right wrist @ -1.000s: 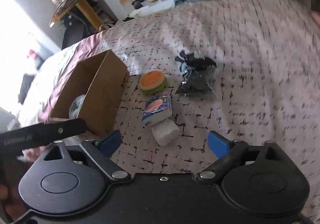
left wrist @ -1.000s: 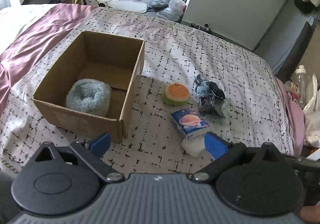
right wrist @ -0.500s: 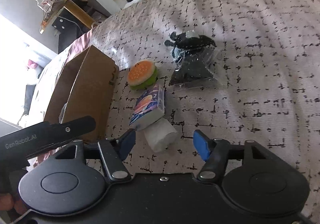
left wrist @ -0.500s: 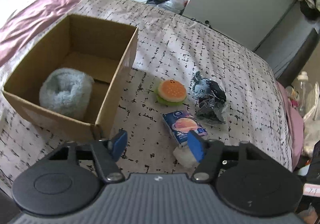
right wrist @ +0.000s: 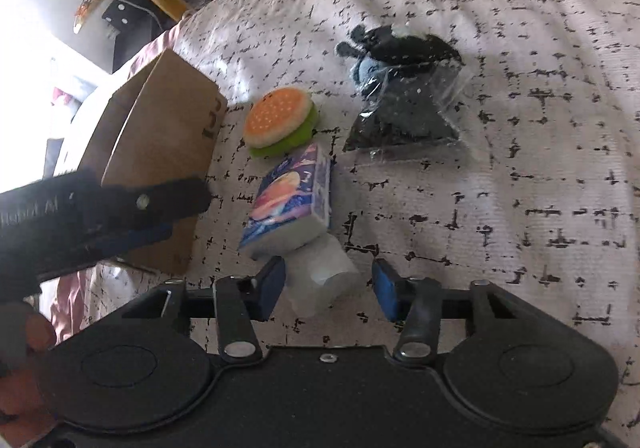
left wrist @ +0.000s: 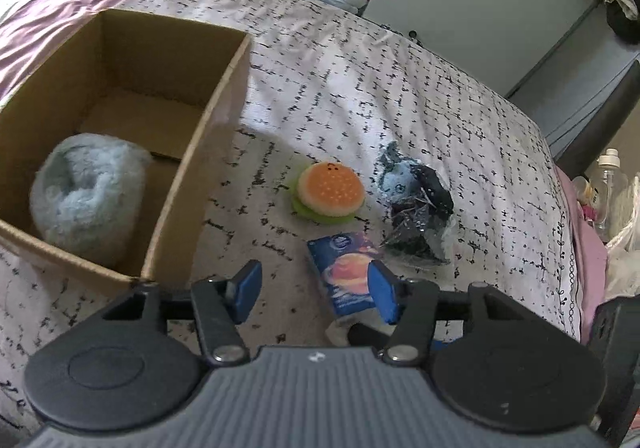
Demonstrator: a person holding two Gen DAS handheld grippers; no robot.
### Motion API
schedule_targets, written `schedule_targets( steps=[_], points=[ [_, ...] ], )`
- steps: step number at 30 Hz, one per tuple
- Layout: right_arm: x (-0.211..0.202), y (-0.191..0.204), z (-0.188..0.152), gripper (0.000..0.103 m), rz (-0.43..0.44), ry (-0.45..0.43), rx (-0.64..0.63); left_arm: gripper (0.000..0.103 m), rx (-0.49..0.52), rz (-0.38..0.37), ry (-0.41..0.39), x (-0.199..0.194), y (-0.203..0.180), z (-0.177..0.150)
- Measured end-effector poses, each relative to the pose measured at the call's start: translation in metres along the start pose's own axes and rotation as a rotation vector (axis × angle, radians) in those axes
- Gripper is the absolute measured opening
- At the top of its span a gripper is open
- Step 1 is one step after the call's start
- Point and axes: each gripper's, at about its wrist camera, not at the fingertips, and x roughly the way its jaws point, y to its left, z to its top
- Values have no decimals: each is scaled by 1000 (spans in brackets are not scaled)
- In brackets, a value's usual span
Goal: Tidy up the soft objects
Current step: 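Grasp the blue tissue pack with the left tool while the right tool grasps the white bag, then carry the tissue pack with the left tool and the white bag with the right tool toward the box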
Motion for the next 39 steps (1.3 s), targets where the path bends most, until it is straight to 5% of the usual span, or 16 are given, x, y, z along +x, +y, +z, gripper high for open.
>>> schedule_targets(
  steps=[24,28,39],
  points=[
    [0,-8,-4,37,66,7,-2,63,-18,38,145,67,-23,0],
    [-3,-8,-9,37,62,9,-1,50,-60,34,124,61,-15,-2],
    [-18,-10,-17,36,59,-29,28,49,-48,36,46,18,-10,-1]
  ],
)
